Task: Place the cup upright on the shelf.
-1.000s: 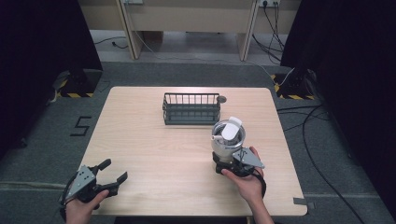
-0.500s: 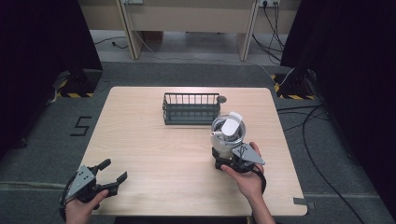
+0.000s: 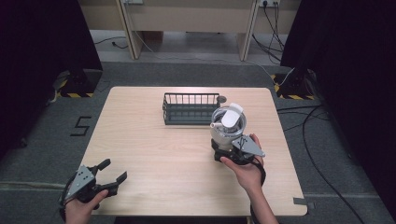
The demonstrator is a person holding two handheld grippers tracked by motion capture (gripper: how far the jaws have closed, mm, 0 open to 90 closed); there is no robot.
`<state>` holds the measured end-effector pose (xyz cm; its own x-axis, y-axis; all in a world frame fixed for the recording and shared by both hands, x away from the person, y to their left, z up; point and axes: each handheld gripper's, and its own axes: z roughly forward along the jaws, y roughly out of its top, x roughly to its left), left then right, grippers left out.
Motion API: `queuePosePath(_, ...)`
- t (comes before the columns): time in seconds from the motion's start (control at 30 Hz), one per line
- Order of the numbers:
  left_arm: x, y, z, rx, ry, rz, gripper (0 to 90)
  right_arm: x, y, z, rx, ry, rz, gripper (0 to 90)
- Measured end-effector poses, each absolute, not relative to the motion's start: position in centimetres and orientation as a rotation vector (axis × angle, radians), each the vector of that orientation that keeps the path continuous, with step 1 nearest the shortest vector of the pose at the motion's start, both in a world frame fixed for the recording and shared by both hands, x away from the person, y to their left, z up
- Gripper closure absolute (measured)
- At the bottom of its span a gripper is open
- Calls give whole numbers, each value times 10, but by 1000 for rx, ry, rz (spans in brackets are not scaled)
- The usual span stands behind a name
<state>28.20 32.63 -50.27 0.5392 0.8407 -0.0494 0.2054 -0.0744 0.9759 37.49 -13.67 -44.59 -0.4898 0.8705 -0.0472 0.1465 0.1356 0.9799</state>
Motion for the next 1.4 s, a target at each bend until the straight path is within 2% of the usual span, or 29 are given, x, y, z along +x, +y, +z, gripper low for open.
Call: queuePosePath(1.4,282,328,-502,1581,914,668,145,413,-119,-411,966,1720,1430,111)
